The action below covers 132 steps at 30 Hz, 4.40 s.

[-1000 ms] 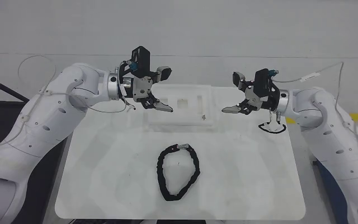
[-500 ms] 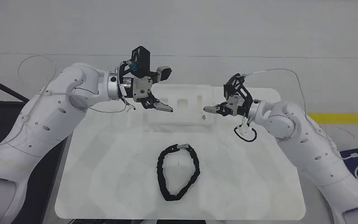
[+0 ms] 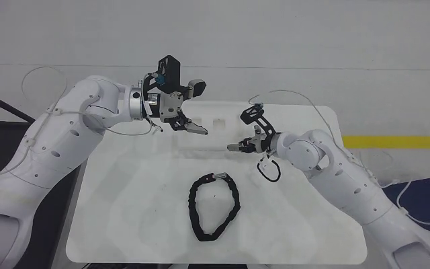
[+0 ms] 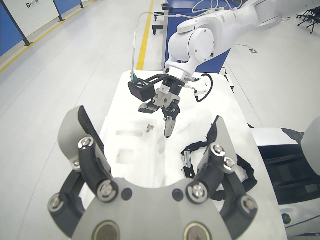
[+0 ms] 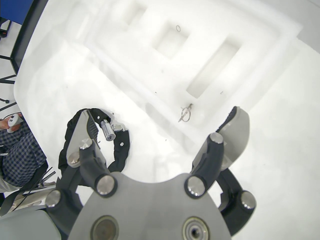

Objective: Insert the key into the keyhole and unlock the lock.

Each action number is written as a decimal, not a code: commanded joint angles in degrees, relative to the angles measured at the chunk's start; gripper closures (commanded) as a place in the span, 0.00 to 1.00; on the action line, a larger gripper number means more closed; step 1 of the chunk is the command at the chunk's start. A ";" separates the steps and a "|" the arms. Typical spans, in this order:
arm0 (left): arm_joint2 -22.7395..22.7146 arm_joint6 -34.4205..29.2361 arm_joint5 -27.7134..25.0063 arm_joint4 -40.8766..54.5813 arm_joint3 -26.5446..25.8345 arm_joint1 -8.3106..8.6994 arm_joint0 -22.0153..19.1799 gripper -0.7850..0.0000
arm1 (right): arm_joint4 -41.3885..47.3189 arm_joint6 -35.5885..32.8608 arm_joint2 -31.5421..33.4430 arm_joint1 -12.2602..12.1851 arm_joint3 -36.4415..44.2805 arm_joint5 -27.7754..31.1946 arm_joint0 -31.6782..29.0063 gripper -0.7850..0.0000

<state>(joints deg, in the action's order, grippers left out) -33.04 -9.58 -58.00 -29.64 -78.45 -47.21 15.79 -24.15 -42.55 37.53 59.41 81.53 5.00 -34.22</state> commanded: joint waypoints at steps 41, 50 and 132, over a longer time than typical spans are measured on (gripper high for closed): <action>0.00 0.00 0.00 0.00 0.00 0.00 0.00 0.00 | -2.38 -5.42 -0.97 4.33 -1.72 -10.60 2.36 0.00; 0.00 0.00 0.00 0.00 0.00 0.00 0.00 0.00 | -4.36 -8.74 -1.63 5.58 -2.62 -12.36 3.09 0.65; 0.00 0.00 0.00 0.00 0.00 0.00 0.00 0.00 | 19.02 -30.97 48.72 -1.82 24.01 0.04 -16.26 1.00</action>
<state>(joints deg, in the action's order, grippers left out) -33.04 -9.58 -58.00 -29.64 -78.45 -47.21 15.79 -5.14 -73.69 86.05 57.68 105.44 4.92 -50.31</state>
